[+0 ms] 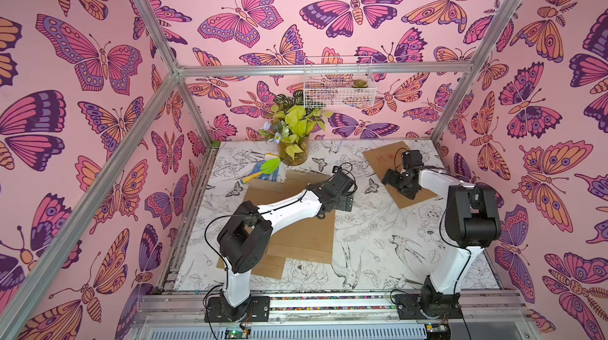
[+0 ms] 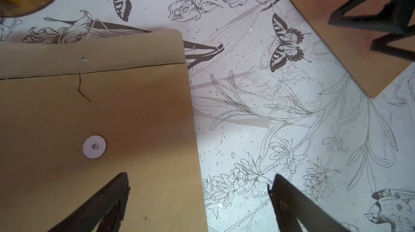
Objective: Open the file bag
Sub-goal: Move the file bag to the center of the board.
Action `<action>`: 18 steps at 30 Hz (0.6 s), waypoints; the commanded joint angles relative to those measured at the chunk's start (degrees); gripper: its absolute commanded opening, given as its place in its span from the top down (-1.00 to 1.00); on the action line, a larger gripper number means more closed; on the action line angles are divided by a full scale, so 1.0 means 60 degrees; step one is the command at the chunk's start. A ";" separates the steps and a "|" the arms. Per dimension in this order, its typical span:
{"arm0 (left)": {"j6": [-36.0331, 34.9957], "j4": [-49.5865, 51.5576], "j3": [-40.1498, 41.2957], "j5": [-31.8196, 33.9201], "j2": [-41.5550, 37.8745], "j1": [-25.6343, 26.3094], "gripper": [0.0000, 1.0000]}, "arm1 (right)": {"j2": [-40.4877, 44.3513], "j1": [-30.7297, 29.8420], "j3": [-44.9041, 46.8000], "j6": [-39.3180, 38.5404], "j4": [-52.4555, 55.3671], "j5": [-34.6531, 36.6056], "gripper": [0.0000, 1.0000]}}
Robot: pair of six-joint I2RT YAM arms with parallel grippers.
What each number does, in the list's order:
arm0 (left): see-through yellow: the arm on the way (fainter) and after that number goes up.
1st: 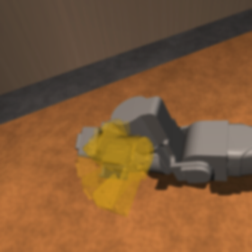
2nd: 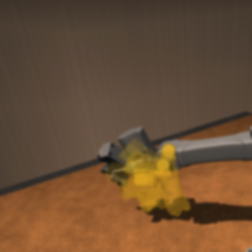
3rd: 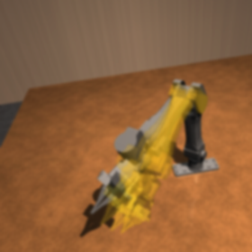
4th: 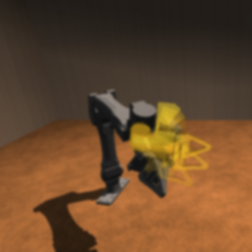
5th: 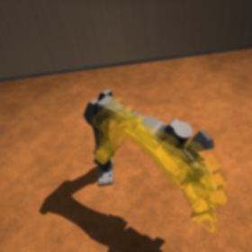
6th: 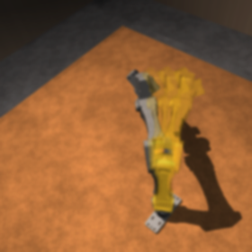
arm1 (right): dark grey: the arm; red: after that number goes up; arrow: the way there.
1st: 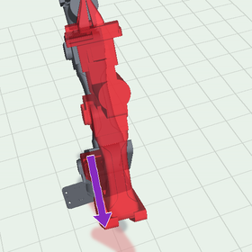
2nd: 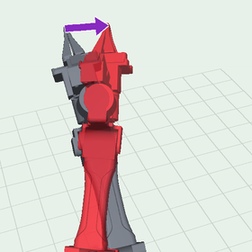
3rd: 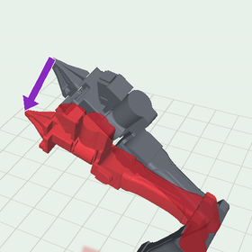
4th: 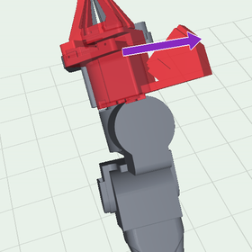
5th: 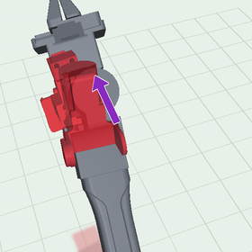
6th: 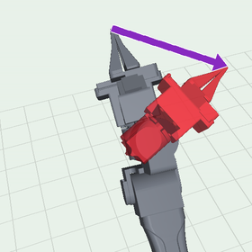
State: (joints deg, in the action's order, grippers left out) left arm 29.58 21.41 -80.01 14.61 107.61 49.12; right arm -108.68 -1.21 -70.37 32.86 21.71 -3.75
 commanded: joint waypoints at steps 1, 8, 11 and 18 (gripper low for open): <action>0.0243 -0.0308 0.0418 0.0049 -0.0472 -0.0093 -0.99 | 0.0247 -0.0125 0.0799 0.0638 0.0320 -0.0210 -0.98; 0.0563 -0.0558 0.1119 -0.0565 -0.0952 -0.0482 -0.99 | 0.1596 -0.1013 0.2672 0.1226 -0.0084 0.0016 -0.98; 0.0603 -0.0706 0.1425 -0.0905 -0.1192 -0.0710 -0.99 | 0.2191 -0.1402 0.3554 0.1460 -0.0214 -0.0048 -0.98; 0.0646 -0.1074 0.1748 -0.1715 -0.1305 -0.1148 -0.99 | 0.3821 -0.3121 0.5219 0.2204 -0.0802 -0.0489 -0.99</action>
State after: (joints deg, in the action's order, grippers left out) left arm 32.84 16.69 -70.52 7.68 100.49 42.96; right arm -86.32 -15.77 -42.50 42.06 14.09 -3.11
